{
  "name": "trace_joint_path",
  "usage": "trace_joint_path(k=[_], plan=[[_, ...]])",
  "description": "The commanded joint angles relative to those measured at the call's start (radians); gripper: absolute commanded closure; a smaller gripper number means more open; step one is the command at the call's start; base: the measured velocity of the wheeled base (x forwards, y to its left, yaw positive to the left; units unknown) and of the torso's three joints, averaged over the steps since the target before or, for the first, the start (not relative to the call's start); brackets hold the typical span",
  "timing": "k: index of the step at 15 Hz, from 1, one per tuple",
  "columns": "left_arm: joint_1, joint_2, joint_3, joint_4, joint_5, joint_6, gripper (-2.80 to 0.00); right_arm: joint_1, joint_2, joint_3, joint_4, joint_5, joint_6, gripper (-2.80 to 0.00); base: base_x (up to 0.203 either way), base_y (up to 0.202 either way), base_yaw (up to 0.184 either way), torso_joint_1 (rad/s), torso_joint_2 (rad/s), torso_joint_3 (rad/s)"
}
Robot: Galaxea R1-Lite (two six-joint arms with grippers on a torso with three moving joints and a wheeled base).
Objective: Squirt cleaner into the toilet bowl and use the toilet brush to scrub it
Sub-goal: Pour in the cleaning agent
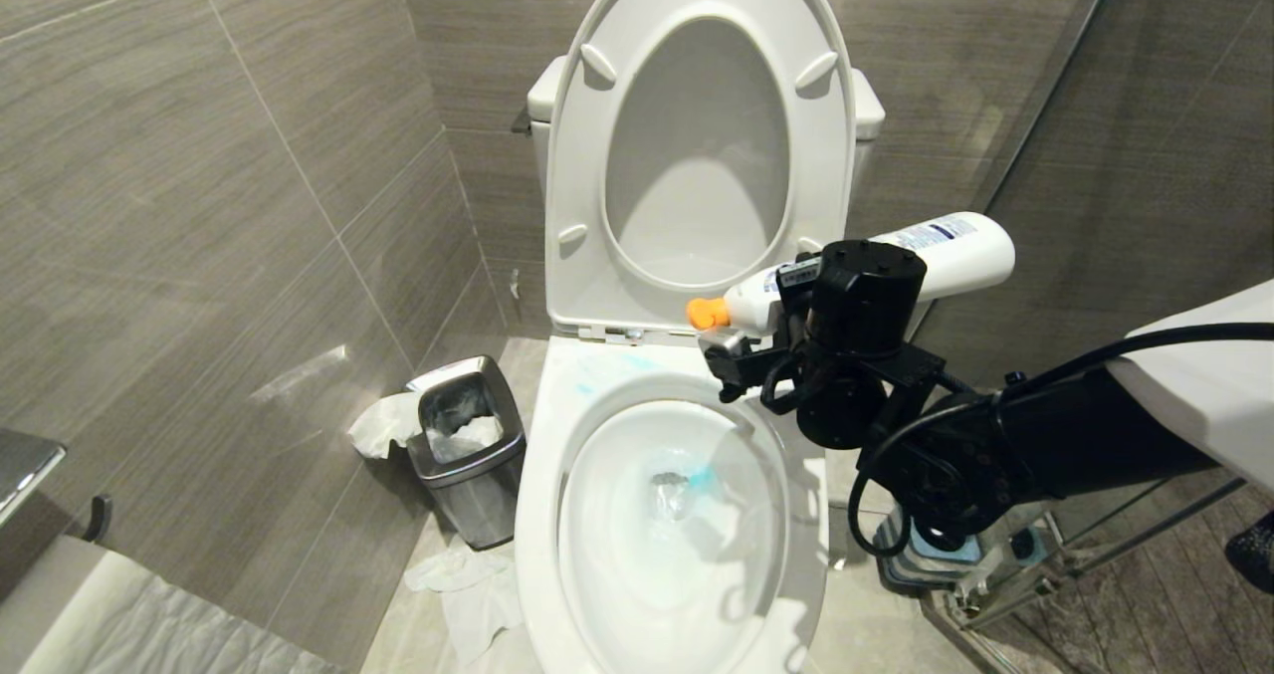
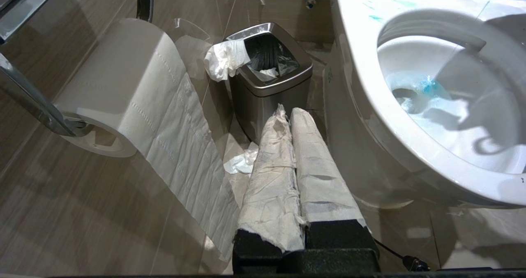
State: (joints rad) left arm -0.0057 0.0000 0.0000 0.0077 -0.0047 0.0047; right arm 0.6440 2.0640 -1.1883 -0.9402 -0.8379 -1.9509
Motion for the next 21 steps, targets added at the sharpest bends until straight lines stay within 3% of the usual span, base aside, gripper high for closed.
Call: trace_joint_path(k=[1, 4, 8, 16, 18, 21], plan=[[0.000, 0.002, 0.002, 0.000, 0.000, 0.000, 0.00, 0.002, 0.005, -0.004, -0.006, -0.003, 0.007, 0.00, 0.000, 0.000, 0.000, 0.000, 0.00, 0.000], [0.000, 0.002, 0.002, 0.000, 0.000, 0.000, 0.00, 0.002, 0.019, -0.003, -0.005, 0.000, 0.136, 0.00, 0.000, 0.000, 0.000, 0.000, 0.00, 0.000], [0.000, 0.002, 0.002, 0.000, 0.000, 0.000, 0.00, 0.009, 0.035, 0.004, 0.006, 0.000, 0.408, 0.00, 0.000, 0.000, 0.000, 0.000, 0.00, 0.000], [0.000, 0.002, 0.002, 0.000, 0.000, -0.005, 0.00, 0.006, -0.045, -0.024, 0.031, 0.001, 0.705, 0.00, 0.000, 0.000, 0.000, 0.000, 0.00, 0.000], [0.000, 0.002, 0.002, 0.000, 0.000, -0.005, 0.00, -0.005, -0.105, -0.042, 0.167, 0.002, 0.783, 0.00, 0.000, 0.000, 0.000, 0.000, 0.00, 0.000], [0.000, 0.002, 0.002, 0.000, 0.000, -0.005, 0.00, -0.009, -0.216, -0.135, 0.488, 0.025, 0.960, 0.00, 0.000, 0.000, 0.000, 0.000, 0.00, 0.000]])
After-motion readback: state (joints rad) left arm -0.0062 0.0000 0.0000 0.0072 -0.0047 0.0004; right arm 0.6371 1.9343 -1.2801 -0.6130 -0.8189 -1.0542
